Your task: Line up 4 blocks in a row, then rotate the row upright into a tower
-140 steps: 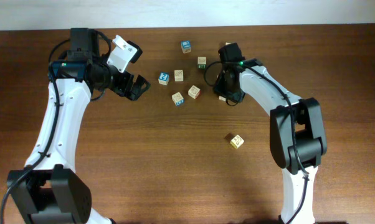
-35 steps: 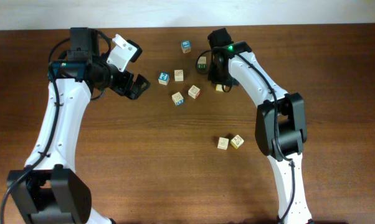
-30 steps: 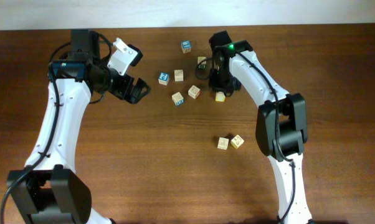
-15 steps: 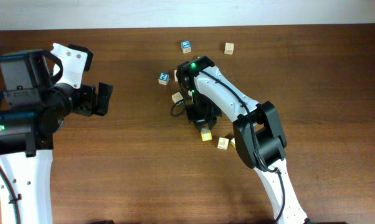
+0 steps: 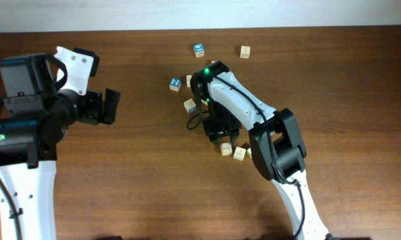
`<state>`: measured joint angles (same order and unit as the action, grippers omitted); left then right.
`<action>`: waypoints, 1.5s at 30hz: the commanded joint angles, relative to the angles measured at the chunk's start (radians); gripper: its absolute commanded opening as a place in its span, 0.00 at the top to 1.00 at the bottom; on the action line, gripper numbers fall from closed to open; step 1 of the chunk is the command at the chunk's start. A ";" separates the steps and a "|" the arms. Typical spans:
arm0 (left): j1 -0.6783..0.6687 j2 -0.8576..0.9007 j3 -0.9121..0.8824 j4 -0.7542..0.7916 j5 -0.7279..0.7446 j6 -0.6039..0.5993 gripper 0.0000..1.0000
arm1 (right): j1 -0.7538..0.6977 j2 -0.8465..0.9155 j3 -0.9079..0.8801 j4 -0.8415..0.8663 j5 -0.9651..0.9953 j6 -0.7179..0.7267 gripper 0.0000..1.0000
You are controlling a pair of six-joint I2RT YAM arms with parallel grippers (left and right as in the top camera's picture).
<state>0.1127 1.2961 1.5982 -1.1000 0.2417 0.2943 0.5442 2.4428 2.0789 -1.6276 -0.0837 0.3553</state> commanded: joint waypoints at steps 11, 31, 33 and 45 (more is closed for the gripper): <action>0.003 -0.002 0.006 -0.001 -0.007 -0.010 0.01 | -0.015 -0.158 0.069 0.180 0.071 -0.012 0.56; 0.003 -0.002 0.006 -0.002 -0.006 -0.010 0.01 | -0.082 0.008 0.064 0.660 0.148 0.263 0.45; 0.003 -0.002 0.006 -0.002 -0.006 -0.010 0.01 | -0.074 0.025 0.064 0.660 0.148 0.267 0.45; 0.003 -0.002 0.006 -0.005 -0.006 -0.010 0.01 | -0.072 0.032 0.064 0.555 0.051 0.251 0.68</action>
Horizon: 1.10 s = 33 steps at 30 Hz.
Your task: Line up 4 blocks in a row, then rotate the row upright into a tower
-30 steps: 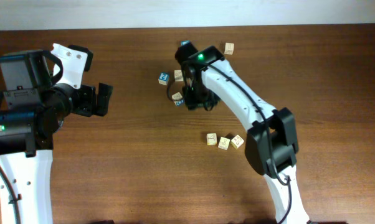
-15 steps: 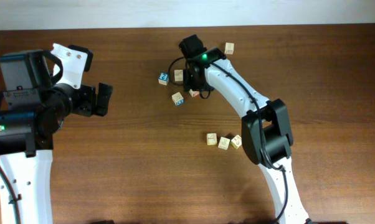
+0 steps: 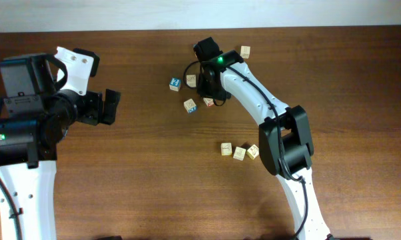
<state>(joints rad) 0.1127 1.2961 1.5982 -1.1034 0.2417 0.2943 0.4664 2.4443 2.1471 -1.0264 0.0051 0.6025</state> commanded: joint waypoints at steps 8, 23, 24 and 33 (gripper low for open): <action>0.003 -0.002 0.006 -0.002 -0.006 -0.011 0.01 | 0.006 0.031 -0.004 -0.266 -0.181 -0.119 0.67; 0.003 -0.002 0.006 -0.010 -0.006 -0.011 0.01 | 0.023 0.031 -0.004 -0.209 -0.150 -0.346 0.44; 0.003 -0.002 0.006 -0.010 -0.006 -0.011 0.01 | 0.023 0.031 -0.004 -0.196 -0.148 -0.362 0.44; 0.003 -0.002 0.006 -0.012 -0.006 -0.010 0.01 | 0.021 0.031 0.026 -0.158 -0.068 -0.352 0.45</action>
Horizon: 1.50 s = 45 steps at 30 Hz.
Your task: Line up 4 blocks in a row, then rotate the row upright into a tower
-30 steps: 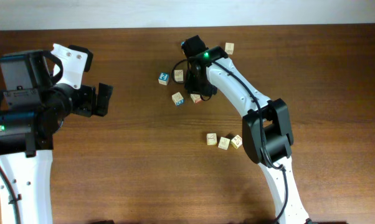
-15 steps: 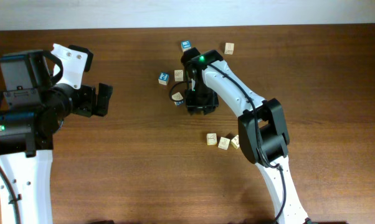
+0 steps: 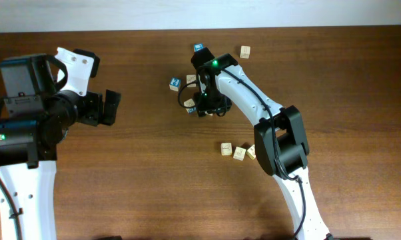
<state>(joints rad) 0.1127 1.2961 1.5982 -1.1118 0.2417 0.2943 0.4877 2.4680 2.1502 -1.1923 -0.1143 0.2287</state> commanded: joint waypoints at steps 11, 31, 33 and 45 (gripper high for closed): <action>0.003 -0.002 0.006 -0.004 -0.006 -0.010 0.01 | 0.006 0.008 0.019 0.072 0.093 0.304 0.60; 0.003 -0.002 0.006 -0.005 -0.003 -0.010 0.01 | 0.097 0.007 0.003 -0.320 0.040 0.247 0.71; 0.003 -0.002 0.006 -0.004 -0.003 -0.011 0.01 | 0.105 0.007 -0.018 -0.329 0.040 0.247 0.67; 0.003 -0.002 0.006 -0.004 -0.003 -0.010 0.01 | 0.113 -0.047 0.017 -0.367 0.036 0.199 0.41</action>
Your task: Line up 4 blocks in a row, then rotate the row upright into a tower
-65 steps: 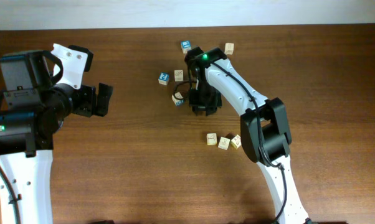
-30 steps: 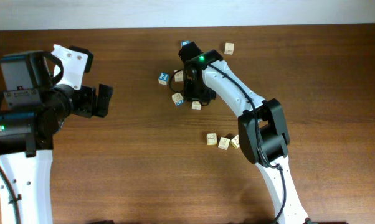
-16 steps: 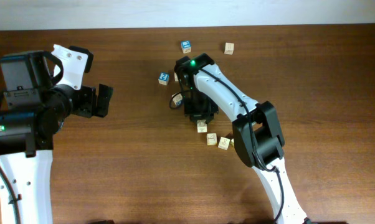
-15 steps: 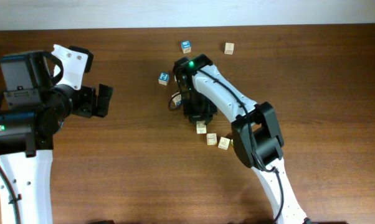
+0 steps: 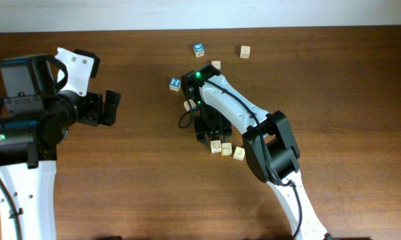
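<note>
Small tan and blue letter blocks lie scattered on the brown table [image 5: 360,120]. My right gripper [image 5: 212,139] points down at the left end of a short row of tan blocks. Its fingertips are on the nearest tan block [image 5: 216,147], and it looks shut on it. Beside that block lie two more tan blocks [image 5: 226,149] [image 5: 238,153]. Farther back are a blue block [image 5: 175,83], another blue block [image 5: 198,49], and tan blocks [image 5: 216,65] [image 5: 244,51]. One tan block [image 5: 186,105] is half hidden by the arm. My left gripper [image 5: 112,107] hangs open at the left, far from all blocks.
The right arm [image 5: 234,110] runs diagonally over the middle of the table and covers part of the block cluster. The left arm's base and body [image 5: 27,120] fill the left edge. A pale wall strip borders the table's far edge.
My right gripper was over the blocks near the blue one at the back. It is now nearer the front, and a tan block has appeared at the left end of the front row. The left arm is unchanged.
First my right gripper stood at the front row of tan blocks. Then it was at the far cluster, beside the top blue block. Then it was lower over the middle blocks. Now it is back at the front row with one more tan block there.
</note>
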`<state>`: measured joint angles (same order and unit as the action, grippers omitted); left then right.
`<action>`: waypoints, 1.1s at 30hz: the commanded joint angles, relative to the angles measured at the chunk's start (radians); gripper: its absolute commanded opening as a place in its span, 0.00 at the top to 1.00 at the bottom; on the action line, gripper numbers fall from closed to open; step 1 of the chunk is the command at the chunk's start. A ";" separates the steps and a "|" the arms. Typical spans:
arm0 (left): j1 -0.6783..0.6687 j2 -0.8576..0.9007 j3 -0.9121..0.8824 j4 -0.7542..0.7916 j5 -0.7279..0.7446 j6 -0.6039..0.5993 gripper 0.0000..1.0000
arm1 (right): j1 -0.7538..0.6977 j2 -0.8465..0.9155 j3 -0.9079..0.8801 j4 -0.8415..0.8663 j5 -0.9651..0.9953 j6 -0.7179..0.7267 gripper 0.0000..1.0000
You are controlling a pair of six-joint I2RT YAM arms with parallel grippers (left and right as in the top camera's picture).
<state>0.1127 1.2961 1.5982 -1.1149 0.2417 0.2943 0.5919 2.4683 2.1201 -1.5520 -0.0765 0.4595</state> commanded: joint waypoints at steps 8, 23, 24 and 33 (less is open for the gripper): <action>0.003 -0.002 0.006 -0.010 -0.003 -0.022 0.01 | -0.005 -0.196 0.451 -0.147 0.001 -0.143 0.41; 0.003 0.007 0.006 -0.013 -0.181 -0.274 0.01 | -0.101 -0.601 0.357 -0.147 0.075 -0.133 0.34; 0.003 0.013 0.006 -0.013 -0.208 -0.295 0.01 | -0.101 -0.600 0.311 -0.146 0.082 -0.113 0.33; 0.003 0.164 0.006 0.000 -0.250 -0.310 0.01 | -0.101 -0.597 -0.001 -0.004 0.161 -0.055 0.31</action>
<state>0.1127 1.4178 1.5982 -1.1217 0.0093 -0.0010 0.4931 1.8896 2.1338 -1.5784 0.0315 0.3798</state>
